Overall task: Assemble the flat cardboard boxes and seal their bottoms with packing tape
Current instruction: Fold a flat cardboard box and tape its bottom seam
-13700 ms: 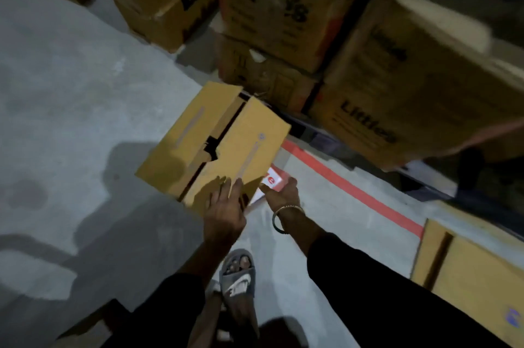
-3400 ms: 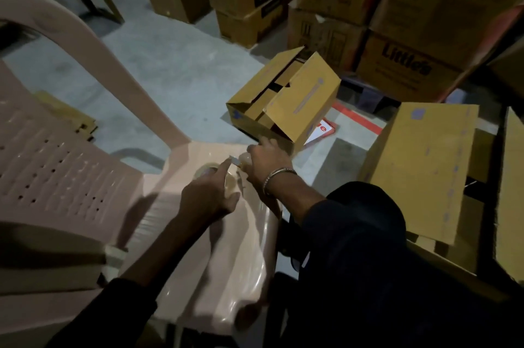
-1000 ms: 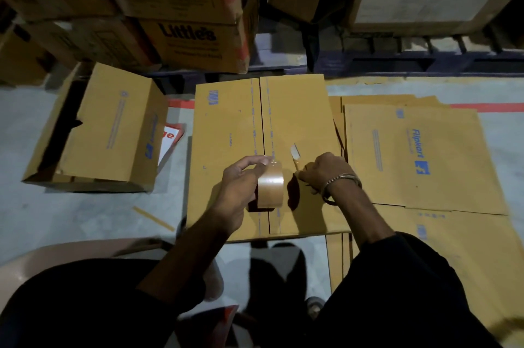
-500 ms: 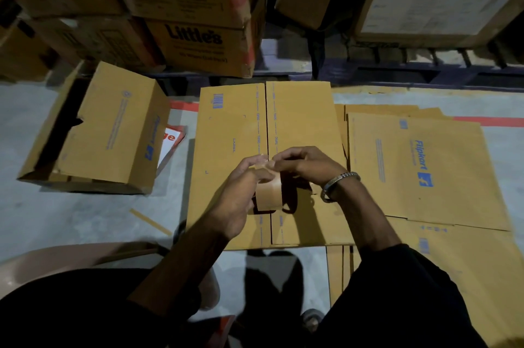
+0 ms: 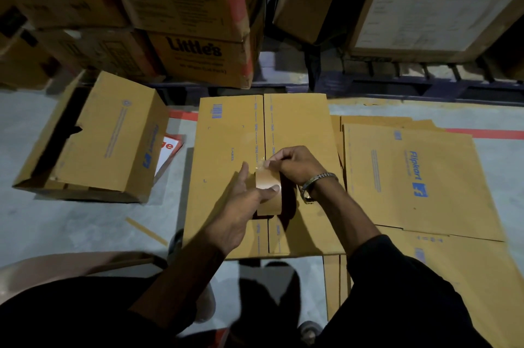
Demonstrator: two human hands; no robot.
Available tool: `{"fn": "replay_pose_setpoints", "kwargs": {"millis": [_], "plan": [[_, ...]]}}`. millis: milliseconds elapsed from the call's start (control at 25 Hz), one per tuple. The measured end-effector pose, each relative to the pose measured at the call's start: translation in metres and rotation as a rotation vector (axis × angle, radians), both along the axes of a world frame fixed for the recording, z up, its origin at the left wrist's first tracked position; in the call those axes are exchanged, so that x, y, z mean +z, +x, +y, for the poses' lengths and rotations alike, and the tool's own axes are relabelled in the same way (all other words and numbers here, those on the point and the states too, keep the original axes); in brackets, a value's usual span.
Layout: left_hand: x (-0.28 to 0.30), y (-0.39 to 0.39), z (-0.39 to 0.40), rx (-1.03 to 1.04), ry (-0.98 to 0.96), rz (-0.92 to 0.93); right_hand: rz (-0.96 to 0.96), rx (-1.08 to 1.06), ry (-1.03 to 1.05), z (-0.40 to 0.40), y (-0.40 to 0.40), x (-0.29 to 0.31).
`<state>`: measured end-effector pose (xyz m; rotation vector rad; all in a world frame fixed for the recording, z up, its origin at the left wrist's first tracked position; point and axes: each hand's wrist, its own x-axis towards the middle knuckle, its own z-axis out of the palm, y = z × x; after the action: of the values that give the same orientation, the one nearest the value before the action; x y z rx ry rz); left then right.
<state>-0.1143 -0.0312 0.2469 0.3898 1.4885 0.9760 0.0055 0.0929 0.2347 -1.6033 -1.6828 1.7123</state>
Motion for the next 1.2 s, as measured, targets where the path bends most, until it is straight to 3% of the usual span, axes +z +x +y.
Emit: {"fn": "replay_pose_setpoints", "kwargs": {"millis": [360, 640, 880, 1040, 1200], "plan": [[0.007, 0.009, -0.012, -0.056, 0.123, 0.062, -0.081, -0.056, 0.234, 0.019, -0.019, -0.009], [0.001, -0.004, -0.01, -0.086, 0.139, 0.097, 0.035, -0.138, 0.135, 0.072, -0.039, -0.02], [-0.014, 0.007, -0.013, -0.163, 0.128, 0.126, 0.099, -0.294, 0.192, 0.142, -0.057, -0.03], [-0.019, 0.001, -0.011, -0.078, 0.148, 0.18, 0.129, -0.29, 0.276, 0.187, -0.085, -0.026], [-0.023, -0.002, -0.01, -0.089, 0.155, 0.086, -0.015, -0.217, 0.356, 0.235, -0.101, -0.03]]}}
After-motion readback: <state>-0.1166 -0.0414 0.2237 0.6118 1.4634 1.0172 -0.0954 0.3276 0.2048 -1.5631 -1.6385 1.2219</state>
